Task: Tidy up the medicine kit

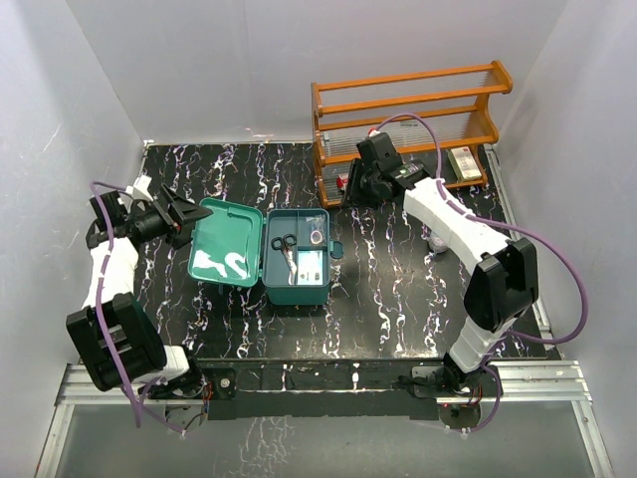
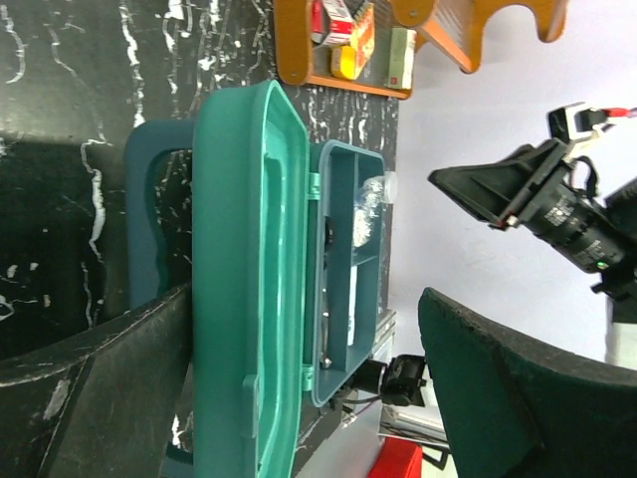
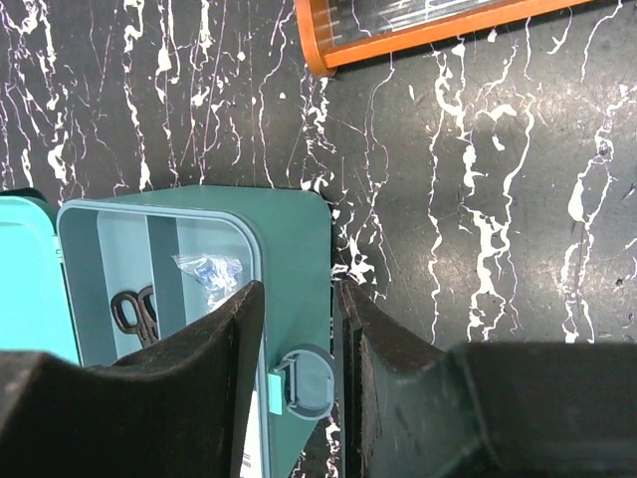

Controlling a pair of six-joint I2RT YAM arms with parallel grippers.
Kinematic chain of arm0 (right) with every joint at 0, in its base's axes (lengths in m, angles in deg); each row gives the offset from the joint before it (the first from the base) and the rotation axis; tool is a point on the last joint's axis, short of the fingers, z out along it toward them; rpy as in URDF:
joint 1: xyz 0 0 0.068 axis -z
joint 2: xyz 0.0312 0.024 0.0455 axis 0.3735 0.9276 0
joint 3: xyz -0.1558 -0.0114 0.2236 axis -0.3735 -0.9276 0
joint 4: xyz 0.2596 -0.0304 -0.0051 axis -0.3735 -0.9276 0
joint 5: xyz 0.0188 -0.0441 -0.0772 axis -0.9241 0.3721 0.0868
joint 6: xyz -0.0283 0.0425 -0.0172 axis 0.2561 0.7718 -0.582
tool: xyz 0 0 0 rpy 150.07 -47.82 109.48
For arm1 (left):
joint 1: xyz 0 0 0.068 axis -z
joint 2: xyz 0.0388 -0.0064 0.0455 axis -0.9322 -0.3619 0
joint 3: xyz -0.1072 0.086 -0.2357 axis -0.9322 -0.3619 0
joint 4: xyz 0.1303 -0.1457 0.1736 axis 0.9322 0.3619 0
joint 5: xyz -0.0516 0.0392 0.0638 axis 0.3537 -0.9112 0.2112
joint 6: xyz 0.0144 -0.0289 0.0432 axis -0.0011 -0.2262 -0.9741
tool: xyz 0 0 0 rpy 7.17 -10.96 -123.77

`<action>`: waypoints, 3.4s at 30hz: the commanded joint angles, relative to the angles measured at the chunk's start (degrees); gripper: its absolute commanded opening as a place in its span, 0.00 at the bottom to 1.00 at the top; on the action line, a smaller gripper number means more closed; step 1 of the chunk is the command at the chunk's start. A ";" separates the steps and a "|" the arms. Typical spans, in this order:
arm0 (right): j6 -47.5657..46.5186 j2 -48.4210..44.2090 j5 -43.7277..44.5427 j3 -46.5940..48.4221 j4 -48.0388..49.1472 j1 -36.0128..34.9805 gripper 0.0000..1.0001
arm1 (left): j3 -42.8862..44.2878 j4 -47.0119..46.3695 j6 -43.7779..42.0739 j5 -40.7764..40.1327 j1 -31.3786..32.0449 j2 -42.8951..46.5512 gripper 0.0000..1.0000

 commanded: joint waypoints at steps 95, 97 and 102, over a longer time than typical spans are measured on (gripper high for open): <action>-7.12 -3.13 -27.91 -18.19 20.70 1.01 0.20 | 12.42 13.80 -0.08 -21.82 31.05 -11.90 0.98; -6.54 -4.33 -27.51 -18.75 22.00 1.06 0.23 | 11.89 13.49 0.19 -20.41 31.11 -12.53 0.96; -2.44 -9.32 -22.15 -20.91 25.48 1.41 0.43 | 11.98 14.07 0.04 -19.19 31.17 -13.88 0.91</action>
